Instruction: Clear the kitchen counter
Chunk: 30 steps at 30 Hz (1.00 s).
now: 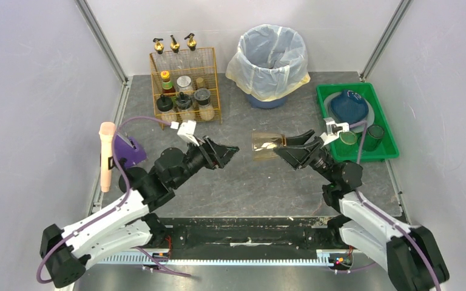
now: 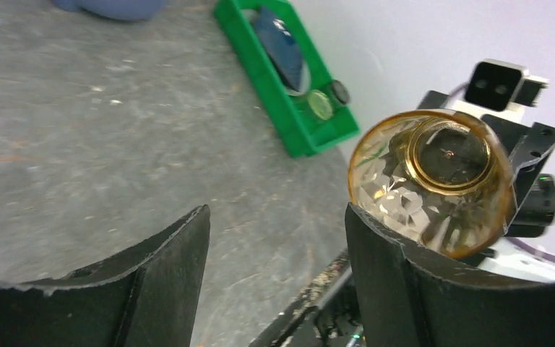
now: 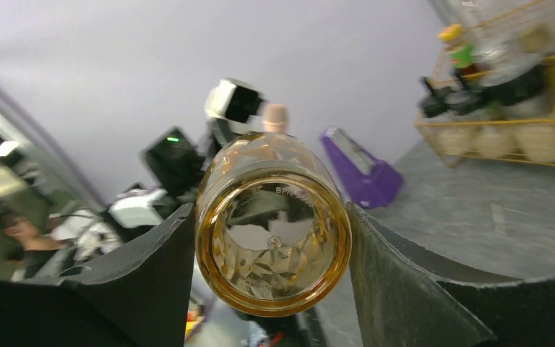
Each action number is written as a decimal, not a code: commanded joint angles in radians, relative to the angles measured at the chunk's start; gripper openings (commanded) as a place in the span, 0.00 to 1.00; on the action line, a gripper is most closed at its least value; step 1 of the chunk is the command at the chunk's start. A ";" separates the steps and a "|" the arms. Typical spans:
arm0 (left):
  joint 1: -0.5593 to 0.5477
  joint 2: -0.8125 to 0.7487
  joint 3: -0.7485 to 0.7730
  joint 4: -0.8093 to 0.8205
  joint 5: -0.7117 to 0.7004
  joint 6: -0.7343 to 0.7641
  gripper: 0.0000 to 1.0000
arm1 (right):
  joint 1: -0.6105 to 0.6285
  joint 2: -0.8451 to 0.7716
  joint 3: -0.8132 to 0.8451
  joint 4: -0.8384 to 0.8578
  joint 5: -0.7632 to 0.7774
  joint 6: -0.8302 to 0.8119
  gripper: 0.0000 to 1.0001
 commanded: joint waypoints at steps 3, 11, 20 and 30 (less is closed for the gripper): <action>0.000 -0.146 0.218 -0.589 -0.264 0.233 0.79 | -0.027 -0.191 0.227 -0.923 0.226 -0.578 0.00; 0.000 -0.261 0.358 -0.940 -0.350 0.399 0.87 | -0.030 -0.184 0.499 -1.532 0.817 -0.872 0.00; 0.003 -0.413 0.232 -0.939 -0.462 0.451 0.90 | -0.093 0.015 0.775 -1.791 1.255 -0.946 0.00; 0.055 -0.456 0.188 -0.927 -0.426 0.476 0.90 | -0.378 0.189 0.844 -1.768 1.026 -0.950 0.00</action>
